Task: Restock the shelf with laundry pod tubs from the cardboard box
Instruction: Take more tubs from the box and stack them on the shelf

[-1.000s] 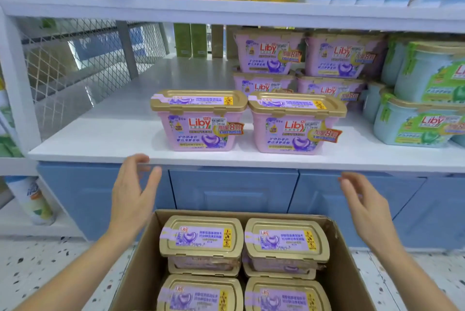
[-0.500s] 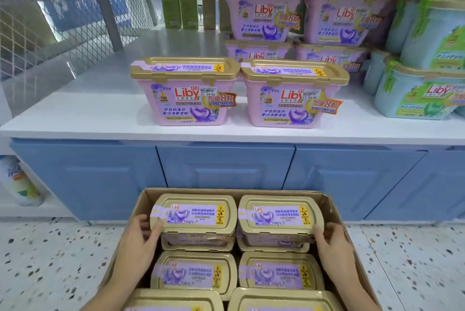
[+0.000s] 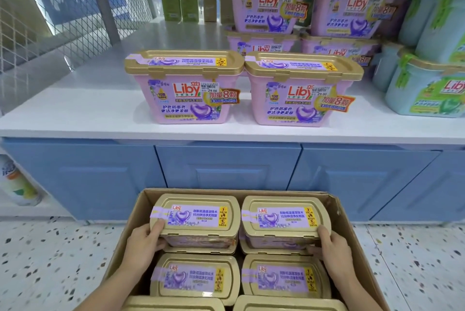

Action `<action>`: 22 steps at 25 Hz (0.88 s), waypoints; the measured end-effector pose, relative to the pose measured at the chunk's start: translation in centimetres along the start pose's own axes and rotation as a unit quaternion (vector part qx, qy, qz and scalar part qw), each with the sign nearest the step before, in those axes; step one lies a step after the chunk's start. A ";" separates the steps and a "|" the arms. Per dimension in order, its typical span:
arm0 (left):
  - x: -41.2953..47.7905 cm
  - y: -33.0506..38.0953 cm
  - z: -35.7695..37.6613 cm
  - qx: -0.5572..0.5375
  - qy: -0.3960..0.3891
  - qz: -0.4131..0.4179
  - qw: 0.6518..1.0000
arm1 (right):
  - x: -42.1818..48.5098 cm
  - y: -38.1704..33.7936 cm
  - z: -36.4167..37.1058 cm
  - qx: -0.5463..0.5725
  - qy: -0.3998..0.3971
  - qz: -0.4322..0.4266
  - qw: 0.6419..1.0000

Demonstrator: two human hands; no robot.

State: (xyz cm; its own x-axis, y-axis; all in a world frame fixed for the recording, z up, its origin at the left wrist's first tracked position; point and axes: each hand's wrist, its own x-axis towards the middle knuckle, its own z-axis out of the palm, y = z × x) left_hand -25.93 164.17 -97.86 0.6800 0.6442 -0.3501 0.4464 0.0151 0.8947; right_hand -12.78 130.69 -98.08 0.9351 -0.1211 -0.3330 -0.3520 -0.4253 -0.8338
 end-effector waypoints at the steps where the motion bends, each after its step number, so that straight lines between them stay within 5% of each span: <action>1: 0.0 0.0 0.1 0.001 0.010 0.004 1.000 | -0.2 -0.5 -0.1 0.012 0.004 -0.002 1.000; 12: -1.5 1.3 -0.3 0.015 0.093 0.050 0.994 | -1.2 -2.6 -1.3 0.001 0.087 -0.087 0.992; 22: -6.8 11.2 -5.2 0.002 0.155 0.177 0.972 | -3.9 -11.7 -7.6 0.003 0.119 -0.198 0.973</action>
State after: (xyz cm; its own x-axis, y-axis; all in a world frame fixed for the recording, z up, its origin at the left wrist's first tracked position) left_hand -28.56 163.89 -84.00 0.5839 0.8077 0.0813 0.2193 -0.2533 0.9422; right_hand -12.00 129.33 -83.69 0.9802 -0.1532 0.1257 0.0385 -0.4750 -0.8792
